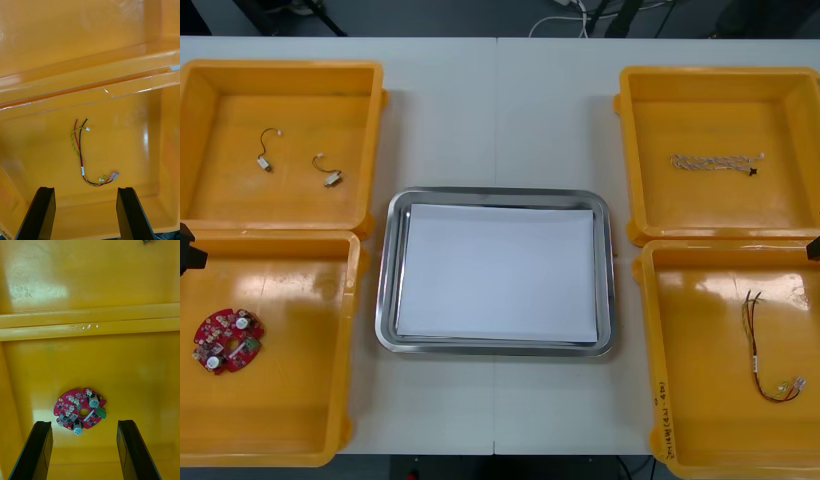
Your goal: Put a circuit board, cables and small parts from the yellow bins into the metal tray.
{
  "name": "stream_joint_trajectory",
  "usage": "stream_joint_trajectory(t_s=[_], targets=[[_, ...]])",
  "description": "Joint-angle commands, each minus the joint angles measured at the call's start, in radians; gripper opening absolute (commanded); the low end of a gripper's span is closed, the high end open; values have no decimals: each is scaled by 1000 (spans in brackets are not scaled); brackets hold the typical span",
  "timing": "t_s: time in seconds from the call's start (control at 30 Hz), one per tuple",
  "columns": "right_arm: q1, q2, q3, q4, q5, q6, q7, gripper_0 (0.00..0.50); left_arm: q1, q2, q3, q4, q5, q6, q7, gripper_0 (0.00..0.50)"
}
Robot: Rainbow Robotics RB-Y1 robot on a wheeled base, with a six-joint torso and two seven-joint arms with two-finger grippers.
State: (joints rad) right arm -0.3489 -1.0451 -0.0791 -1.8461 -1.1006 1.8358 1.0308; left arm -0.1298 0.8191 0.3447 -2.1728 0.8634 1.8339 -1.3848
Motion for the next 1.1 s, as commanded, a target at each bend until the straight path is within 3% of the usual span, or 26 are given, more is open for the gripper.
stream_joint_trajectory(t_s=[0.03, 1.1], targets=[[8, -49, -22, -5, -2, 7, -28, 472, 4, -8, 27, -25, 5, -10, -69, 500], [8, -49, -22, -5, -2, 7, -28, 472, 4, -8, 27, -25, 5, -10, -69, 500]])
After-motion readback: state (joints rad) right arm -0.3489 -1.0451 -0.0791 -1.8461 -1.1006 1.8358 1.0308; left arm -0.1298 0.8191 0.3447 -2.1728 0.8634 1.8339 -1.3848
